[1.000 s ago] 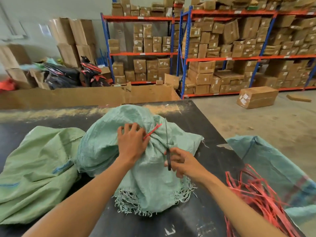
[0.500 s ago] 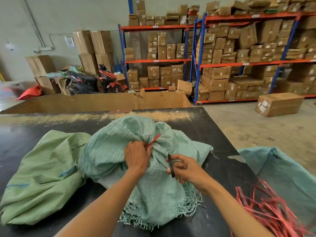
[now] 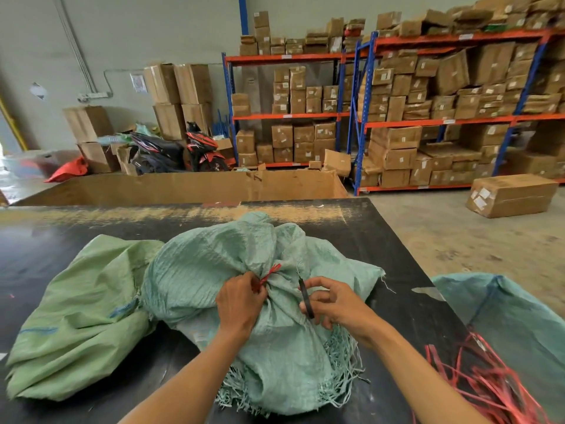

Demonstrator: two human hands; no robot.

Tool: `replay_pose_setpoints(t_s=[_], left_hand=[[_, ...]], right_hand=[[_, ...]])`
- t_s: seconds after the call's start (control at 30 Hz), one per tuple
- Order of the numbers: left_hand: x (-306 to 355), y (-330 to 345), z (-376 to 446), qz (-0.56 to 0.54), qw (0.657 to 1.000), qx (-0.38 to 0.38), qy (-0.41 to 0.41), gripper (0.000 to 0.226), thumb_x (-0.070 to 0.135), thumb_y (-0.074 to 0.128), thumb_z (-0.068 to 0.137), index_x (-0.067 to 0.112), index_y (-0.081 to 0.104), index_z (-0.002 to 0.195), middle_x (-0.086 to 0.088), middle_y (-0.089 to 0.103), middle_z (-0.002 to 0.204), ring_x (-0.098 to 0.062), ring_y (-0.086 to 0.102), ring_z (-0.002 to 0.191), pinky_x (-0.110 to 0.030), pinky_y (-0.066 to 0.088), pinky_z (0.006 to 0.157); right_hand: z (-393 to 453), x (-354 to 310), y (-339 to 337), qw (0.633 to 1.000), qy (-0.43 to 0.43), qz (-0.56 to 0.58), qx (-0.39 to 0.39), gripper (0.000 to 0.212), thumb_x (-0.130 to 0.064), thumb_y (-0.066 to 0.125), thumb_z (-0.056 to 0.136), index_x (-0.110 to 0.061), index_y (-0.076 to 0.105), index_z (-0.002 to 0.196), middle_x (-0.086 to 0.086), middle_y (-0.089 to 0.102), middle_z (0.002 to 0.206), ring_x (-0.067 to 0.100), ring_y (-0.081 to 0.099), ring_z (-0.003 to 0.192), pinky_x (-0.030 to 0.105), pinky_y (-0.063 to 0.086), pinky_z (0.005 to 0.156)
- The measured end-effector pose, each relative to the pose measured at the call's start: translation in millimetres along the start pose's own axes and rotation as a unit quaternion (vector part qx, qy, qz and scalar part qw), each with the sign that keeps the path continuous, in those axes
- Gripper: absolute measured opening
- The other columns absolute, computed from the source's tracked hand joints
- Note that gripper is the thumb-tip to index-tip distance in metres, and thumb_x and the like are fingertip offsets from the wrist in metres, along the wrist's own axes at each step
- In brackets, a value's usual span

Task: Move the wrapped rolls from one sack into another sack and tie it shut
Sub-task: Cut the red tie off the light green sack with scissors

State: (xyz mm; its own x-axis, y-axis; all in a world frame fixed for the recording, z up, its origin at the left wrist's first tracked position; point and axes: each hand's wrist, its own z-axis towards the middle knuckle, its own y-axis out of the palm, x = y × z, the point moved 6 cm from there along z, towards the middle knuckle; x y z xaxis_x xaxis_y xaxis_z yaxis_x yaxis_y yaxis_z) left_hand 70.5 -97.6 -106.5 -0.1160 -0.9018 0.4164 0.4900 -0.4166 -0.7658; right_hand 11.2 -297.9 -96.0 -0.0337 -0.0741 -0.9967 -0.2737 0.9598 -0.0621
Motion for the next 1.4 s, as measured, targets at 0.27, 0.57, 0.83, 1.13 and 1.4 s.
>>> replay_pose_setpoints(t_s=[0.27, 0.57, 0.83, 1.13, 1.4], left_hand=[[5.7, -8.0, -5.5, 0.022, 0.994, 0.059, 0.089, 0.02, 0.022, 0.089, 0.063, 0.023, 0.071, 0.07, 0.008, 0.062, 0.056, -0.012, 0.053, 0.045, -0.019, 0.025, 0.043], [11.7, -1.5, -5.3, 0.052, 0.995, 0.062, 0.065, 0.016, 0.038, 0.083, 0.073, 0.027, 0.074, 0.08, 0.009, 0.067, 0.063, -0.014, 0.062, 0.051, -0.02, 0.031, 0.044], [15.0, -1.3, -2.2, 0.034, 0.997, 0.063, 0.021, 0.011, 0.037, 0.073, 0.082, 0.03, 0.072, 0.074, 0.012, 0.068, 0.069, -0.013, 0.059, 0.065, -0.023, 0.032, 0.048], [19.3, 1.4, 4.5, 0.018, 0.999, 0.042, 0.021, 0.024, 0.049, 0.06, 0.089, 0.028, 0.069, 0.079, 0.011, 0.069, 0.079, -0.017, 0.058, 0.078, -0.032, 0.038, 0.06], [31.7, -7.9, 24.2, -0.367, 0.927, -0.032, -0.062, 0.015, 0.031, 0.065, 0.093, 0.027, 0.073, 0.081, 0.011, 0.068, 0.071, -0.006, 0.06, 0.071, -0.033, 0.048, 0.07]], right_hand=[[5.1, 3.5, 3.2, 1.0, -0.001, 0.01, -0.015, 0.042, -0.011, 0.084, 0.076, -0.012, 0.066, 0.114, 0.005, 0.069, 0.075, 0.018, 0.058, 0.056, 0.025, 0.036, 0.049], [4.8, 9.1, 3.8, 1.0, -0.001, 0.026, -0.008, 0.041, -0.014, 0.085, 0.076, -0.011, 0.066, 0.113, 0.008, 0.068, 0.076, 0.017, 0.058, 0.055, 0.025, 0.037, 0.049], [3.4, 8.4, -1.4, 1.0, -0.007, 0.03, -0.001, 0.04, -0.013, 0.084, 0.077, -0.011, 0.066, 0.113, 0.01, 0.068, 0.077, 0.017, 0.057, 0.056, 0.025, 0.037, 0.049], [1.0, 1.7, -3.4, 1.0, -0.017, 0.016, 0.007, 0.03, -0.014, 0.076, 0.085, -0.014, 0.066, 0.113, 0.02, 0.072, 0.09, 0.016, 0.056, 0.059, 0.023, 0.038, 0.05], [-10.4, 1.8, 4.0, 0.995, 0.021, -0.051, -0.083, 0.035, -0.015, 0.072, 0.089, -0.014, 0.057, 0.12, 0.0, 0.064, 0.078, 0.014, 0.056, 0.065, 0.024, 0.038, 0.052]])
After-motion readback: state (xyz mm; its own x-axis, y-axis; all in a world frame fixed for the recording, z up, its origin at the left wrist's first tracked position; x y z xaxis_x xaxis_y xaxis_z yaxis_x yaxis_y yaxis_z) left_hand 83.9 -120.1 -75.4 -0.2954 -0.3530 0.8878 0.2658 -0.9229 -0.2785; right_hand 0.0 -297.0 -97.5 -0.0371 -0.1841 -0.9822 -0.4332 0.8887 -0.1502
